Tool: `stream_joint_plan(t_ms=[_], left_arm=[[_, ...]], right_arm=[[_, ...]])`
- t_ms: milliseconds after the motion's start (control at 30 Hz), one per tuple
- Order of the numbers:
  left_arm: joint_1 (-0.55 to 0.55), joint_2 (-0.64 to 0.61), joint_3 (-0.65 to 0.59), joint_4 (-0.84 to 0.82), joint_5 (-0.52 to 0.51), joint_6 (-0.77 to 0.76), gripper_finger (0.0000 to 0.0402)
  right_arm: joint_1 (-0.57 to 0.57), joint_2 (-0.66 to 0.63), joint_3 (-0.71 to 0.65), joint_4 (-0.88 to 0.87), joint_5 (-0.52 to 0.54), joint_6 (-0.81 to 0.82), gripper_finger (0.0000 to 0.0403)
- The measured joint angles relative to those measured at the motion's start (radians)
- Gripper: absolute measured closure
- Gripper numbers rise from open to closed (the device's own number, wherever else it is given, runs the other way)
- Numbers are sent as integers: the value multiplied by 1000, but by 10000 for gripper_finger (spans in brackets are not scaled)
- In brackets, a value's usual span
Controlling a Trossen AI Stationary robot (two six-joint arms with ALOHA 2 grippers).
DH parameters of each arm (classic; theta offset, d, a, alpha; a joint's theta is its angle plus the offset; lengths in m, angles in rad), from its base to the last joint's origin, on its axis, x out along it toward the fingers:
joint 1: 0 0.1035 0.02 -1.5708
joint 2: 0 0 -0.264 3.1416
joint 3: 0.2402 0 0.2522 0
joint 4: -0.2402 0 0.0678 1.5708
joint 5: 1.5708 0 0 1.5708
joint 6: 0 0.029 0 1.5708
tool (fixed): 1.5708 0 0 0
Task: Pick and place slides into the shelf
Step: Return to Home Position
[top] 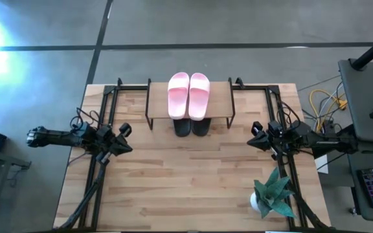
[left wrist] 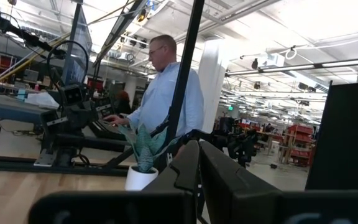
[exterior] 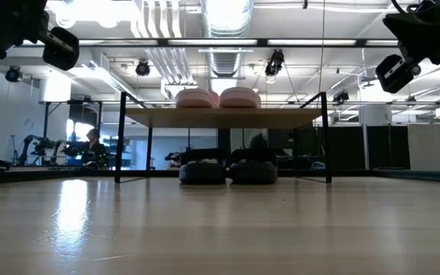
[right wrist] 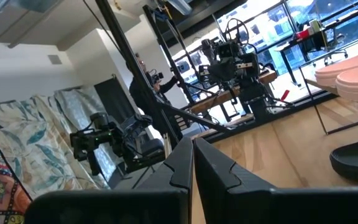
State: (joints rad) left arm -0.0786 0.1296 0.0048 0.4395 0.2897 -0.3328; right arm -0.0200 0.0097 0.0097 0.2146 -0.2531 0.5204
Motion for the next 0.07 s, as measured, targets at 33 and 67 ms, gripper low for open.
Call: stream_joint_plan(t_ms=[33, 67], left_arm=[[0, 1, 0, 1, 0, 0, 402], [0, 0, 0, -1, 0, 0, 402]], right_arm=[[0, 0, 0, 0, 0, 0, 394], [0, 0, 0, 0, 0, 0, 394]])
